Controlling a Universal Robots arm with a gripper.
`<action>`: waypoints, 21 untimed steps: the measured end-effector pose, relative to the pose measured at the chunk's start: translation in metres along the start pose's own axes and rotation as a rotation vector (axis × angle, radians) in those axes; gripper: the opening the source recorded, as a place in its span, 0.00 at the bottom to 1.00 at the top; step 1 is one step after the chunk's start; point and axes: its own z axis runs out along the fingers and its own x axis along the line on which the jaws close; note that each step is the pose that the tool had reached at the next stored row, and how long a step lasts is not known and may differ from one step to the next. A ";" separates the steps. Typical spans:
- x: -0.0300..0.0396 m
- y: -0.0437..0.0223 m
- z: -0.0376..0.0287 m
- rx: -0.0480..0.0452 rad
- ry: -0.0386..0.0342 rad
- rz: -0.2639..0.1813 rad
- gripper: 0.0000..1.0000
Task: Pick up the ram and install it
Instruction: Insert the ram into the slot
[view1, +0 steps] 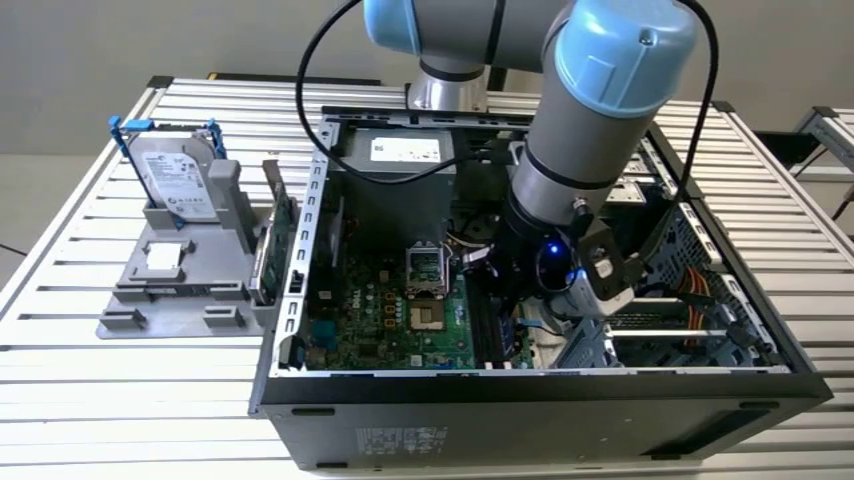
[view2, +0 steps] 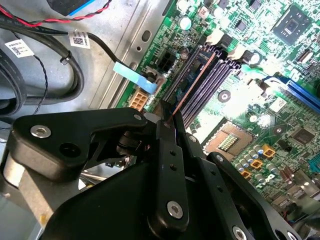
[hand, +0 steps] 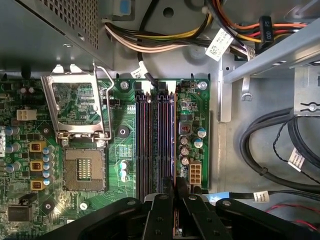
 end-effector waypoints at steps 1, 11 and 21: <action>0.0000 -0.0006 -0.0001 0.0002 0.0006 0.000 0.00; 0.0000 -0.0013 -0.0001 0.0002 0.0020 0.000 0.00; 0.0000 -0.0013 -0.0001 0.0002 0.0021 0.000 0.00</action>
